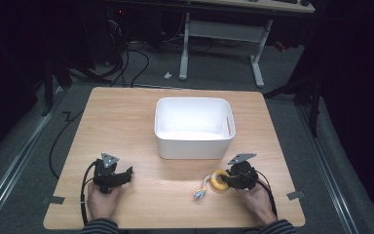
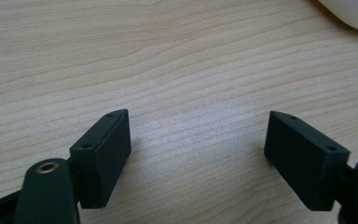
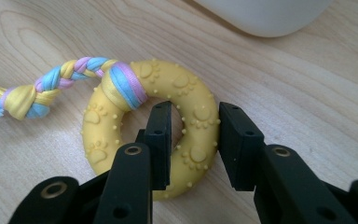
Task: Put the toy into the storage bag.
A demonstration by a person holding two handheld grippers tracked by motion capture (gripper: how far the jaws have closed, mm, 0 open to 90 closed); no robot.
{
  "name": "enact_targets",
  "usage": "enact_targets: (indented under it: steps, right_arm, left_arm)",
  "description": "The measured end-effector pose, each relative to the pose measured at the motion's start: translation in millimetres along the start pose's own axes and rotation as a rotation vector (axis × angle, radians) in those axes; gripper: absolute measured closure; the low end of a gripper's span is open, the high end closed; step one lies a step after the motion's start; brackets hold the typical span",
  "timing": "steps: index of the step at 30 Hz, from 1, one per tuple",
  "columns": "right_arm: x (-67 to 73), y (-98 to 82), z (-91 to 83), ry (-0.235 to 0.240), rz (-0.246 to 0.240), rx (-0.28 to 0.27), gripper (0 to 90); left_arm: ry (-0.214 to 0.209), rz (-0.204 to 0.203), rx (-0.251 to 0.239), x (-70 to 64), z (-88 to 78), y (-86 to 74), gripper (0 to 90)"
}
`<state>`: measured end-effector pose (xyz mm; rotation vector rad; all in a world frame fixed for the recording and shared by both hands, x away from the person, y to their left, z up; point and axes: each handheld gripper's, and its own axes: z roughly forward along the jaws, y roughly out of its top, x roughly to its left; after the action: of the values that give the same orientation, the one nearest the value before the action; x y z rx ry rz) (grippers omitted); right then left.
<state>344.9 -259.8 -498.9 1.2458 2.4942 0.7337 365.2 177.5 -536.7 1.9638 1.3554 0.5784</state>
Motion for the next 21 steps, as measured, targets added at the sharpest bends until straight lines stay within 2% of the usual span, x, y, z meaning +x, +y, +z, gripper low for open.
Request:
enact_targets:
  steps: [21]
  right_arm:
    - [-5.8, 0.4, -37.3, -0.023, -0.038, -0.083, 68.6]
  left_arm:
    - [0.0, 0.0, 0.0, 0.0, 0.0, 0.0, 23.0]
